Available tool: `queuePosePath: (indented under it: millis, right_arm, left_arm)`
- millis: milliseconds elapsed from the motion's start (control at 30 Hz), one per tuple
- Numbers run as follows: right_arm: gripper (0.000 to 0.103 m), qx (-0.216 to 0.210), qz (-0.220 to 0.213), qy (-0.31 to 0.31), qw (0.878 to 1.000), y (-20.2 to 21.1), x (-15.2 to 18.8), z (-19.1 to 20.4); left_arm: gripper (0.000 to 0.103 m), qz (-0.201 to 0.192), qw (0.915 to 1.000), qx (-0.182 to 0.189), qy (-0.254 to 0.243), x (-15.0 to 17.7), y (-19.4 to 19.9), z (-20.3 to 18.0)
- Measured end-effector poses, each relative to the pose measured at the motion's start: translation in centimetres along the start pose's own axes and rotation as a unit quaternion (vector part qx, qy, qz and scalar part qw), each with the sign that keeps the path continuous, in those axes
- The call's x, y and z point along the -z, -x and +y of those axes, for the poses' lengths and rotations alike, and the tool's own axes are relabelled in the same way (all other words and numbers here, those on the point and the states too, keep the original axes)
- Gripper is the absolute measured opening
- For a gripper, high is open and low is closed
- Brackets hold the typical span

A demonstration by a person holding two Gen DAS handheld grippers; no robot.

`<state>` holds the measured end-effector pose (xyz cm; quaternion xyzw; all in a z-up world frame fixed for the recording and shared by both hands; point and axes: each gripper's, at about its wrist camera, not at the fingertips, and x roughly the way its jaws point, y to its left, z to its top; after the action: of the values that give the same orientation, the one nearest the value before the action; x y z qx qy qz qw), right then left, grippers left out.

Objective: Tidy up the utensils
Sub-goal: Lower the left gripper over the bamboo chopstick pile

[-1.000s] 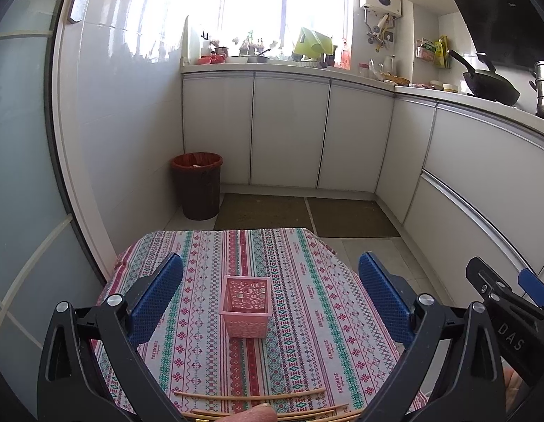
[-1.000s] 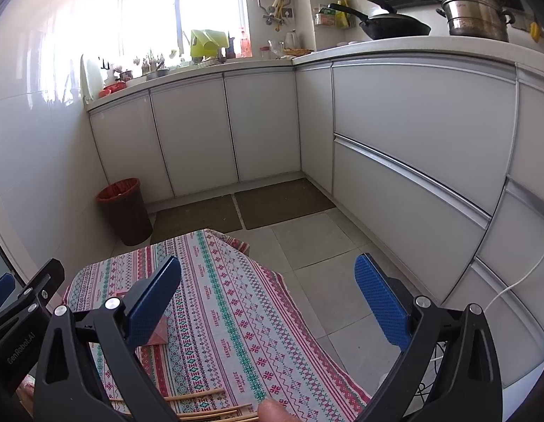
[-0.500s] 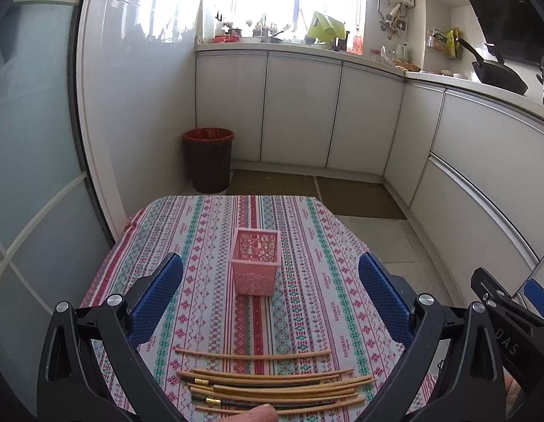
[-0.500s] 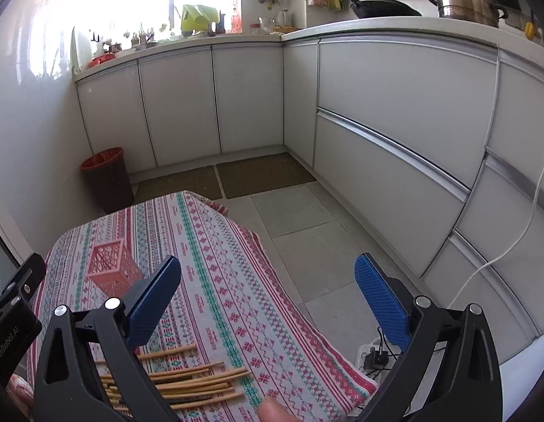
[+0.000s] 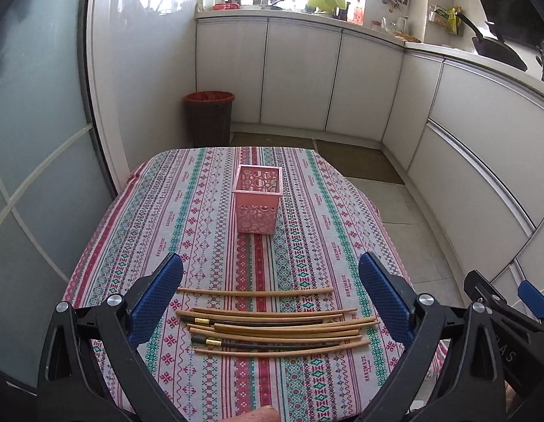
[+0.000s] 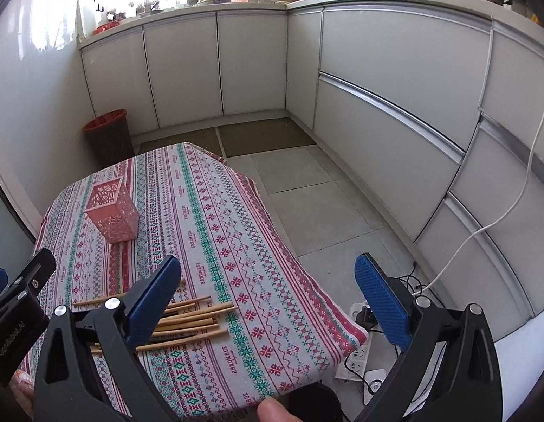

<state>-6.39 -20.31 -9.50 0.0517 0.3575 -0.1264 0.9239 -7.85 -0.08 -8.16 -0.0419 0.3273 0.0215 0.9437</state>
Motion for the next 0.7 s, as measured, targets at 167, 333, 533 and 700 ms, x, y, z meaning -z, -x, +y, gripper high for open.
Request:
queuePosePath:
  millis: [167, 333, 533, 700]
  right_arm:
    - [0.096, -0.002, -0.002, 0.005, 1.000, 0.3, 0.1, 0.1]
    - [0.096, 0.001, -0.004, 0.002, 1.000, 0.6, 0.1, -0.3]
    - [0.096, 0.011, -0.005, -0.002, 1.000, 1.5, 0.4, -0.9]
    - [0.096, 0.015, -0.001, -0.011, 1.000, 1.5, 0.6, -1.5]
  left_arm:
    - [0.096, -0.005, 1.0000, -0.001, -0.003, 0.1, 0.1, -0.3]
    - [0.096, -0.003, 1.0000, -0.003, 0.000, 0.3, 0.3, -0.3]
    - [0.096, -0.005, 0.9999, -0.008, 0.006, 0.8, 1.0, -0.1]
    - [0.096, -0.001, 1.0000, -0.007, 0.001, 1.2, 1.0, -0.3]
